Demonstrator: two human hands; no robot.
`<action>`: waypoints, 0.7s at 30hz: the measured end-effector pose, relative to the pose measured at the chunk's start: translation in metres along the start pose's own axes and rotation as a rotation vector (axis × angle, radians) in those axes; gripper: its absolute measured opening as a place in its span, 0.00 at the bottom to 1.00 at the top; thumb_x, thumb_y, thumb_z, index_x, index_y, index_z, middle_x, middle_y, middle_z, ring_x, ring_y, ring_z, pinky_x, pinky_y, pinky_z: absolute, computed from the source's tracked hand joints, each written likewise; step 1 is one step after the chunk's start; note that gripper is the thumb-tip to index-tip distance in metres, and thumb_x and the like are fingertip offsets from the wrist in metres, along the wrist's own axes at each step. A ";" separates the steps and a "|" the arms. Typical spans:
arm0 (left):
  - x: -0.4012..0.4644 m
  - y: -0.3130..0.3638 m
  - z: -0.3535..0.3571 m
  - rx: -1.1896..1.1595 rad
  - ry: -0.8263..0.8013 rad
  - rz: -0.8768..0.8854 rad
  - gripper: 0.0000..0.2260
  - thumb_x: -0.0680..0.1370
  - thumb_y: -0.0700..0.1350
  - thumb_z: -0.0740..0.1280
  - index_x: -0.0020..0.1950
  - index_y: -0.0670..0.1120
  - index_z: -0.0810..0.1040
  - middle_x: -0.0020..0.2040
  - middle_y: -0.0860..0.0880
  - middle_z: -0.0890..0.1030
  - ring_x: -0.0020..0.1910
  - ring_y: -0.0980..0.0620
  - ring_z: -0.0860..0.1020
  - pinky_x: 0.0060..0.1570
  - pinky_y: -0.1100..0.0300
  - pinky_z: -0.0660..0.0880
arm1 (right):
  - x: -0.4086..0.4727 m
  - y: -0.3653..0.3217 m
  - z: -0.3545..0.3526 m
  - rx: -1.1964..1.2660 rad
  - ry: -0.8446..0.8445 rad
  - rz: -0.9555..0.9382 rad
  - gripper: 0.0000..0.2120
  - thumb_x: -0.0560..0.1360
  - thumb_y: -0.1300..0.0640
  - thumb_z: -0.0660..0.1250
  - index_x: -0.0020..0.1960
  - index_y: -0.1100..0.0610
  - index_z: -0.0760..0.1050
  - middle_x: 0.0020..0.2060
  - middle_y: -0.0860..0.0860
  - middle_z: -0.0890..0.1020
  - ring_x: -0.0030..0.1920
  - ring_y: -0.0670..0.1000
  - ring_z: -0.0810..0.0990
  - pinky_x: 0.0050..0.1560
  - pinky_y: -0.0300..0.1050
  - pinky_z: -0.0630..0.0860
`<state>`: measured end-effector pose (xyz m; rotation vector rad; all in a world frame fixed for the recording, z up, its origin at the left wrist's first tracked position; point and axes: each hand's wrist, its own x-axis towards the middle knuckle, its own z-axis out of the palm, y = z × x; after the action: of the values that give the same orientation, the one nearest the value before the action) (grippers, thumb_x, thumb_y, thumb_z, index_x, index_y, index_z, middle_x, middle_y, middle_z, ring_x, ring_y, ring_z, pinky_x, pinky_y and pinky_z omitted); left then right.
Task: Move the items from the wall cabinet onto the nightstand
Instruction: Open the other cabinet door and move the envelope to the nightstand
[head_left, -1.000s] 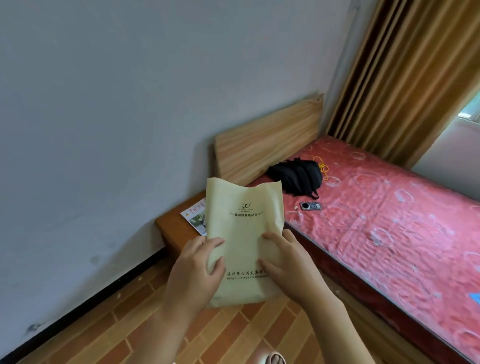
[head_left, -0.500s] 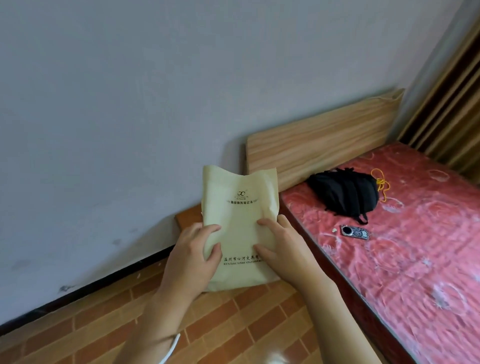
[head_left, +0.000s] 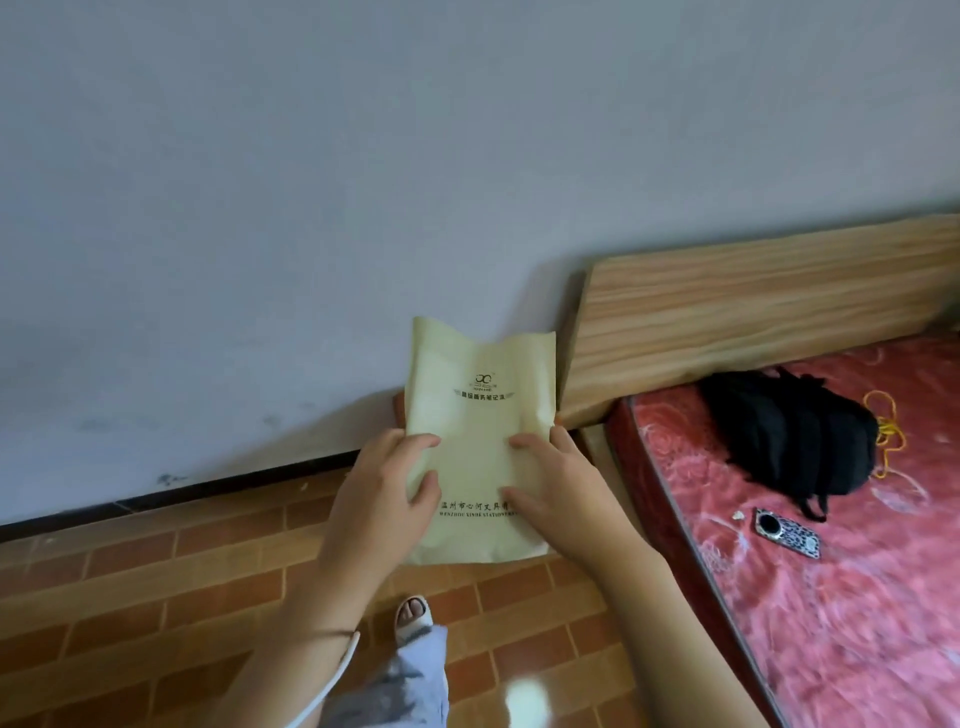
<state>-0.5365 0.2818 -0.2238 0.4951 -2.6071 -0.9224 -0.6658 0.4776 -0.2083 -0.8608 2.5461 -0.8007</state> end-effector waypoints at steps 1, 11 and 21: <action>0.012 -0.007 0.003 -0.009 -0.003 -0.006 0.17 0.76 0.41 0.71 0.65 0.50 0.79 0.57 0.53 0.76 0.58 0.52 0.76 0.53 0.61 0.73 | 0.012 0.001 0.001 -0.008 -0.013 0.012 0.28 0.74 0.48 0.73 0.73 0.46 0.70 0.65 0.45 0.68 0.57 0.51 0.80 0.56 0.51 0.80; 0.121 -0.065 0.038 -0.084 -0.114 0.014 0.18 0.78 0.42 0.70 0.67 0.51 0.77 0.59 0.54 0.75 0.59 0.54 0.75 0.55 0.64 0.73 | 0.122 0.017 0.004 -0.083 -0.066 0.146 0.30 0.74 0.47 0.73 0.73 0.45 0.69 0.67 0.45 0.68 0.58 0.53 0.80 0.58 0.53 0.79; 0.161 -0.137 0.116 -0.039 -0.281 -0.014 0.18 0.81 0.46 0.66 0.71 0.51 0.73 0.61 0.55 0.75 0.54 0.61 0.74 0.48 0.63 0.78 | 0.208 0.087 0.058 -0.110 -0.233 0.204 0.29 0.77 0.48 0.72 0.76 0.45 0.67 0.68 0.44 0.67 0.60 0.51 0.78 0.57 0.49 0.80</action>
<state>-0.6982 0.1756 -0.3675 0.3998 -2.8296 -1.1166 -0.8355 0.3791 -0.3331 -0.6689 2.4372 -0.4733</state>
